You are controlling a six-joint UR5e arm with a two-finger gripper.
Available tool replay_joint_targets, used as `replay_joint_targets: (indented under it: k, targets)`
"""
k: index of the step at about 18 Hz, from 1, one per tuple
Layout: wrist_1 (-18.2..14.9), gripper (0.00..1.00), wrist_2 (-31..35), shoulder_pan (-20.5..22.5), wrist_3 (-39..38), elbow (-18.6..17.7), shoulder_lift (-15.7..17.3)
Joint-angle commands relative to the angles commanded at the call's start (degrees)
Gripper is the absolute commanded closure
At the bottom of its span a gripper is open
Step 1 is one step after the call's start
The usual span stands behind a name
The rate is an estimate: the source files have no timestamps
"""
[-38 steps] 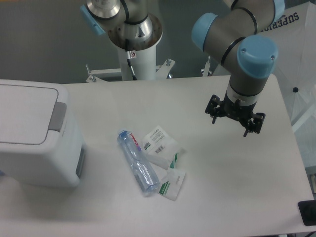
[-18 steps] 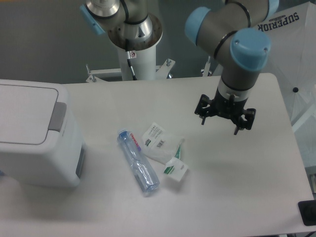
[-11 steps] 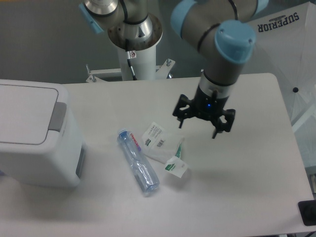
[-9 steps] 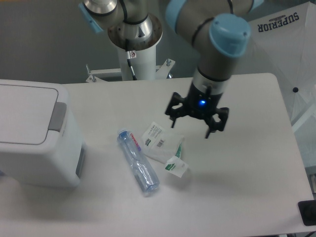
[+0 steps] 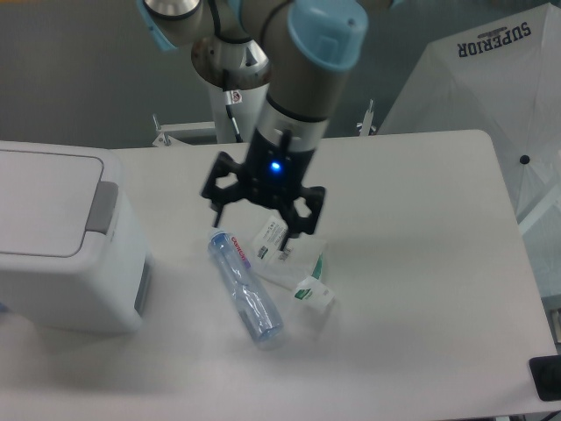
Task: Open the trash can
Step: 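Move the gripper across the table toward the white trash can lid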
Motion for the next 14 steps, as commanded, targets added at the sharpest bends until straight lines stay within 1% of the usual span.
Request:
replay_joint_targets:
  k: [1,7,12,14]
  targets:
    - [0.2,0.0,-0.2,-0.3,-1.1,-0.1,0.4]
    - [0.4,0.0,-0.2,-5.2,-6.8,-0.2,0.4]
    - [1.0,0.0,-0.1,-7.4,-7.5,-2.7,2.1]
    - [1.0,0.0,0.0,-7.6,-7.4,-3.4,2.6]
